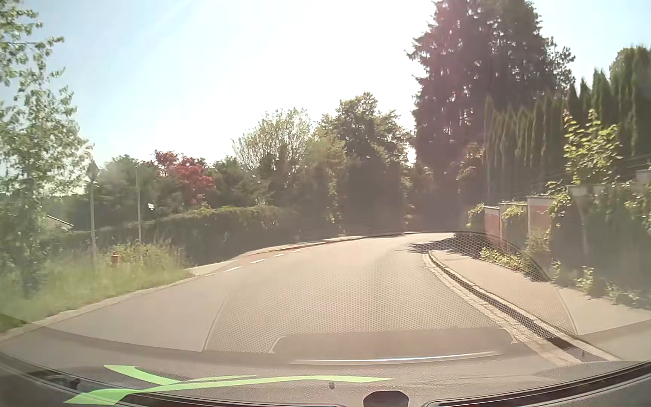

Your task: Follow the waypoints while adhering to traffic rules and regulations

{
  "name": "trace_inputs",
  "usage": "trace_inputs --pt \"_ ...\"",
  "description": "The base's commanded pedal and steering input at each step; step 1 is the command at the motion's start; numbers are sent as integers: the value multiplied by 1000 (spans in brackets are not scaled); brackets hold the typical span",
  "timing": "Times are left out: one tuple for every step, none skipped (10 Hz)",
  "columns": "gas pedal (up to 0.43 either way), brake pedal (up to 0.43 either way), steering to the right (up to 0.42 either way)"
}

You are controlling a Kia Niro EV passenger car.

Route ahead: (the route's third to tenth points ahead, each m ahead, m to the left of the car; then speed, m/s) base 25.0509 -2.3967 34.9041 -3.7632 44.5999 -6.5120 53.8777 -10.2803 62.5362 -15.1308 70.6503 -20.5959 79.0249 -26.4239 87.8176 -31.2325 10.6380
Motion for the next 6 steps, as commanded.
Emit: trace_inputs --pt "67 0 11" --pt "67 0 12" --pt "67 0 17" --pt "67 0 21" --pt "67 0 23" --pt "67 0 23"
